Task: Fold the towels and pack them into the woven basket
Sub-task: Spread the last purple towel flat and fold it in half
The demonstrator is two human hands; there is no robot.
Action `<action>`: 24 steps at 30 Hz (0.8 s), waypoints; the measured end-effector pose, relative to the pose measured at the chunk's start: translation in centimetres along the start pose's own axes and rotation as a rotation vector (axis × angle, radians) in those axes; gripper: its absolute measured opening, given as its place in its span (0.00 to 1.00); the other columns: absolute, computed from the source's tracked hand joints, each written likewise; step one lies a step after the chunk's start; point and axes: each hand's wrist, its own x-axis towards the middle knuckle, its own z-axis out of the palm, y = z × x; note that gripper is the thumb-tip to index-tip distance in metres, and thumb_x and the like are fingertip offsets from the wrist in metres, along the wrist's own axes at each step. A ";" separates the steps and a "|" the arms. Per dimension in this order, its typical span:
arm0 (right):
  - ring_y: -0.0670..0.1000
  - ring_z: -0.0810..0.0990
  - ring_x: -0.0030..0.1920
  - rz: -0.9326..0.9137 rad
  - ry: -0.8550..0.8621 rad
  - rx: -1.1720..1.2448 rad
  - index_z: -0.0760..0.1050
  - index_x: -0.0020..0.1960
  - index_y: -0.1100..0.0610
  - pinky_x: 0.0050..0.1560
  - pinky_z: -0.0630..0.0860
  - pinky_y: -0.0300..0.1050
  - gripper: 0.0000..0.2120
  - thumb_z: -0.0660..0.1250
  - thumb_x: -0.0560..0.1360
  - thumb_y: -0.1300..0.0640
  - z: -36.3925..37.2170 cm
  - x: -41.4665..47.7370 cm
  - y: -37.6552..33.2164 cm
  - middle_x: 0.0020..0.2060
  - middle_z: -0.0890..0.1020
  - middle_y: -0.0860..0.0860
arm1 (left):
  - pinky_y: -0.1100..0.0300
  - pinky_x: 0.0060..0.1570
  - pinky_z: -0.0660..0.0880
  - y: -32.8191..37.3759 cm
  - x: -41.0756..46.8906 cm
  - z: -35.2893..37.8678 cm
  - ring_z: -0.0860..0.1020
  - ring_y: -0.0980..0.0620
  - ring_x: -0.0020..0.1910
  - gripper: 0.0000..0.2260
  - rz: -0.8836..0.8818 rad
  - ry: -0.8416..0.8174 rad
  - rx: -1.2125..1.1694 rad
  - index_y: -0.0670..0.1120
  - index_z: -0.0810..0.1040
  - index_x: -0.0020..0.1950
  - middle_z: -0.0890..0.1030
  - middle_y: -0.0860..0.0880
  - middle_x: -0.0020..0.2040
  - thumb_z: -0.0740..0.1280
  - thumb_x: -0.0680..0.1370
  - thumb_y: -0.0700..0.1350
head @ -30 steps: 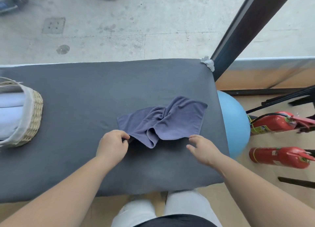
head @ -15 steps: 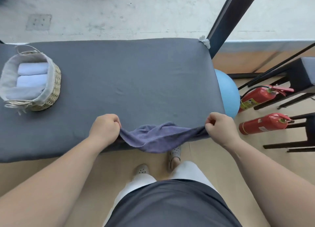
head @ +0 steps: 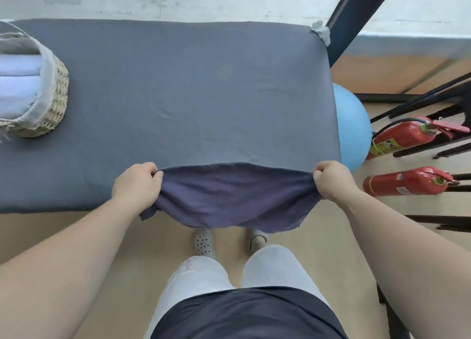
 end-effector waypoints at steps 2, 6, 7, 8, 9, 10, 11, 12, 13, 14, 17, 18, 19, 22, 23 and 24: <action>0.63 0.75 0.42 0.004 -0.024 -0.003 0.72 0.34 0.60 0.40 0.70 0.47 0.11 0.59 0.75 0.62 1.0 2.5 0.6 0.34 0.78 0.58 | 0.52 0.42 0.69 1.4 1.3 2.0 0.75 0.40 0.45 0.13 -0.047 0.008 0.002 0.48 0.71 0.40 0.75 0.46 0.43 0.57 0.82 0.51; 0.62 0.74 0.43 -0.009 -0.040 -0.015 0.72 0.36 0.60 0.40 0.66 0.47 0.11 0.58 0.76 0.60 2.1 7.8 0.9 0.35 0.77 0.57 | 0.48 0.47 0.70 4.5 4.8 5.0 0.75 0.36 0.51 0.12 -0.126 0.068 0.054 0.45 0.75 0.49 0.72 0.43 0.45 0.57 0.83 0.50; 0.62 0.74 0.43 -0.008 -0.042 -0.024 0.73 0.38 0.59 0.41 0.67 0.47 0.10 0.58 0.77 0.60 2.6 9.1 1.0 0.36 0.78 0.56 | 0.47 0.48 0.70 5.1 5.9 5.7 0.75 0.35 0.51 0.12 -0.130 0.086 0.087 0.44 0.76 0.51 0.73 0.41 0.46 0.57 0.83 0.49; 0.62 0.74 0.44 -0.008 -0.044 -0.031 0.74 0.40 0.59 0.41 0.67 0.47 0.10 0.58 0.77 0.59 3.0 10.2 1.2 0.38 0.79 0.56 | 0.46 0.49 0.70 5.6 7.0 6.5 0.74 0.35 0.50 0.12 -0.127 0.105 0.106 0.43 0.77 0.52 0.74 0.41 0.47 0.57 0.83 0.49; 0.62 0.74 0.44 -0.016 -0.044 -0.040 0.74 0.41 0.58 0.41 0.68 0.47 0.09 0.58 0.77 0.59 3.5 11.4 1.2 0.39 0.79 0.56 | 0.46 0.48 0.70 6.1 8.2 7.2 0.74 0.35 0.50 0.12 -0.117 0.125 0.109 0.43 0.77 0.52 0.73 0.41 0.46 0.58 0.83 0.48; 0.61 0.74 0.44 -0.029 -0.047 -0.054 0.74 0.41 0.57 0.41 0.68 0.47 0.09 0.57 0.77 0.59 4.0 12.5 1.2 0.40 0.79 0.55 | 0.47 0.48 0.69 6.4 9.4 7.9 0.74 0.36 0.50 0.12 -0.108 0.137 0.109 0.42 0.77 0.52 0.72 0.42 0.45 0.58 0.83 0.48; 0.61 0.74 0.44 -0.046 -0.047 -0.072 0.73 0.40 0.56 0.42 0.67 0.47 0.09 0.57 0.77 0.59 4.5 13.6 1.1 0.42 0.79 0.55 | 0.47 0.47 0.68 6.6 10.6 8.6 0.73 0.36 0.50 0.12 -0.097 0.143 0.113 0.42 0.77 0.52 0.70 0.43 0.44 0.58 0.83 0.48; 0.61 0.74 0.44 -0.059 -0.035 -0.088 0.73 0.41 0.55 0.42 0.67 0.47 0.09 0.57 0.77 0.59 5.0 14.6 0.9 0.43 0.79 0.55 | 0.48 0.47 0.67 6.7 11.8 9.2 0.73 0.36 0.50 0.12 -0.086 0.148 0.121 0.42 0.77 0.51 0.68 0.44 0.44 0.58 0.83 0.48; 0.60 0.74 0.44 -0.067 -0.010 -0.096 0.73 0.41 0.55 0.42 0.67 0.47 0.09 0.57 0.77 0.59 5.3 15.7 0.6 0.43 0.78 0.55 | 0.48 0.47 0.66 6.7 13.0 9.8 0.73 0.36 0.50 0.12 -0.074 0.157 0.124 0.42 0.76 0.51 0.67 0.44 0.44 0.58 0.83 0.48; 0.60 0.74 0.43 -0.078 0.029 -0.095 0.73 0.41 0.55 0.42 0.67 0.47 0.09 0.57 0.77 0.59 5.6 16.6 0.3 0.43 0.78 0.54 | 0.48 0.47 0.66 6.7 14.2 10.2 0.73 0.36 0.50 0.12 -0.064 0.173 0.122 0.42 0.76 0.51 0.68 0.44 0.44 0.58 0.83 0.48; 0.58 0.72 0.43 -0.126 0.146 -0.078 0.74 0.43 0.57 0.42 0.66 0.47 0.09 0.57 0.77 0.58 6.1 19.4 -0.7 0.44 0.75 0.52 | 0.44 0.49 0.69 6.7 17.8 10.5 0.73 0.34 0.51 0.12 -0.049 0.255 0.121 0.41 0.77 0.51 0.73 0.38 0.48 0.59 0.83 0.48; 0.57 0.72 0.43 -0.143 0.163 -0.084 0.75 0.44 0.56 0.43 0.65 0.47 0.09 0.57 0.78 0.58 6.1 20.4 -0.9 0.44 0.74 0.52 | 0.43 0.49 0.70 6.7 19.0 10.4 0.73 0.33 0.51 0.12 -0.046 0.282 0.112 0.41 0.77 0.51 0.74 0.37 0.49 0.60 0.82 0.48; 0.57 0.72 0.44 -0.162 0.180 -0.097 0.75 0.45 0.56 0.43 0.66 0.47 0.09 0.57 0.78 0.58 6.0 21.4 -1.1 0.44 0.73 0.51 | 0.42 0.50 0.70 6.7 20.3 10.1 0.73 0.33 0.51 0.11 -0.039 0.309 0.094 0.41 0.77 0.51 0.74 0.36 0.50 0.60 0.82 0.47; 0.59 0.74 0.46 -0.210 0.253 -0.122 0.76 0.48 0.56 0.44 0.67 0.48 0.09 0.58 0.78 0.58 5.0 24.7 -2.0 0.46 0.73 0.53 | 0.41 0.52 0.70 6.6 24.0 8.5 0.73 0.32 0.52 0.10 -0.011 0.381 0.060 0.41 0.77 0.51 0.75 0.36 0.51 0.61 0.81 0.47; 0.61 0.75 0.47 -0.211 0.281 -0.132 0.77 0.49 0.57 0.44 0.68 0.49 0.09 0.57 0.78 0.58 4.4 25.8 -2.4 0.47 0.74 0.55 | 0.40 0.52 0.70 6.6 25.1 7.9 0.73 0.32 0.53 0.10 0.003 0.404 0.065 0.41 0.77 0.52 0.75 0.35 0.51 0.61 0.81 0.47; 0.62 0.75 0.48 -0.209 0.308 -0.143 0.77 0.51 0.58 0.45 0.68 0.49 0.10 0.57 0.79 0.59 3.8 26.8 -2.9 0.49 0.75 0.57 | 0.40 0.53 0.70 6.6 26.1 7.2 0.73 0.31 0.53 0.10 0.016 0.426 0.070 0.41 0.77 0.52 0.74 0.34 0.52 0.61 0.81 0.47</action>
